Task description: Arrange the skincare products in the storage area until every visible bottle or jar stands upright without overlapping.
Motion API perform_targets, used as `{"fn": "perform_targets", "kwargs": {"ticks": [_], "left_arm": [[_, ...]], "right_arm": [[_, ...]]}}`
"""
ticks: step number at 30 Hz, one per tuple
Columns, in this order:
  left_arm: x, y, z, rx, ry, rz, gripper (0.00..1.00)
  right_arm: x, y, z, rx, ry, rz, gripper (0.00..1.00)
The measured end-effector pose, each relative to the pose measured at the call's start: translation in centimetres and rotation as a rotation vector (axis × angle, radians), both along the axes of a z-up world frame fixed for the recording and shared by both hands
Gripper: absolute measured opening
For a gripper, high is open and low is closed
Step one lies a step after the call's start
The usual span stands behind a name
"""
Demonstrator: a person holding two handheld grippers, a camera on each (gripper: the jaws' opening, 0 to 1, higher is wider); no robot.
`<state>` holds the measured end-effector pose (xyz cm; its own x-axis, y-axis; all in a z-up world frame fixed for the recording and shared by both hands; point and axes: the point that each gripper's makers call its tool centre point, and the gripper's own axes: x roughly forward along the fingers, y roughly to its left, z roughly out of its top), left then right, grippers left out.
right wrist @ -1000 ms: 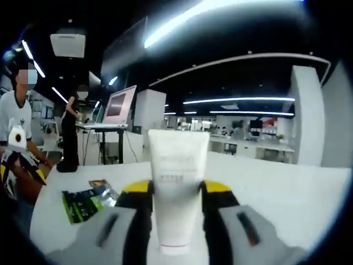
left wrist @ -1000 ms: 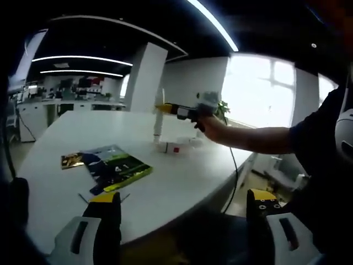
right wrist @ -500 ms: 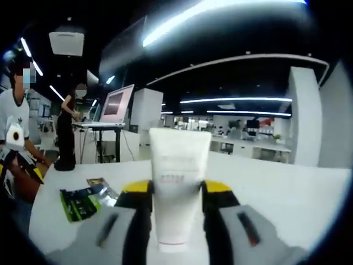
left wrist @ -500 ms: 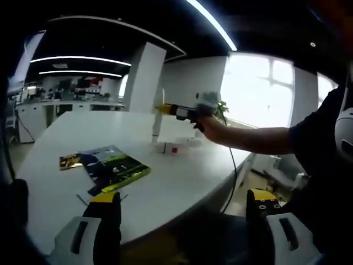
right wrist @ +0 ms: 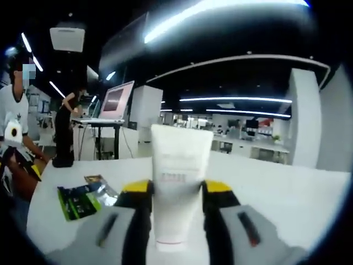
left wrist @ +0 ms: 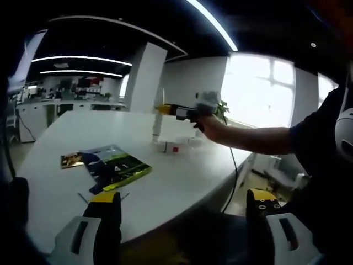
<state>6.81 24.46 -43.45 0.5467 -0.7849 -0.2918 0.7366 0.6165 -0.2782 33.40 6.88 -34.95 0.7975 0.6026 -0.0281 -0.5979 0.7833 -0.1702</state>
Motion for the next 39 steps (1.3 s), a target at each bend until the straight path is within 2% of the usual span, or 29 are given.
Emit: {"fn": "perform_targets", "kwargs": {"ticks": [6,15,22,28,39], "left_arm": [[0.1,0.1,-0.1,0.000,0.003,0.001,0.96],[0.1,0.2,-0.2,-0.002,0.005,0.003,0.95],[0.0,0.5,-0.3,-0.004,0.008,0.008,0.95],[0.1,0.6,-0.4,-0.006,0.010,0.013,0.95],[0.2,0.9,-0.5,-0.009,0.012,0.010,0.95]], "right_arm": [[0.0,0.2,-0.2,-0.009,0.004,0.003,0.38],[0.9,0.5,-1.1,-0.005,0.042,0.014,0.39],[1.3,0.9,-1.2,-0.001,0.051,0.010,0.47],[1.3,1.3,-1.0,0.000,0.046,0.019,0.41],[1.0,1.3,-0.8,0.023,0.028,-0.018,0.39]]}}
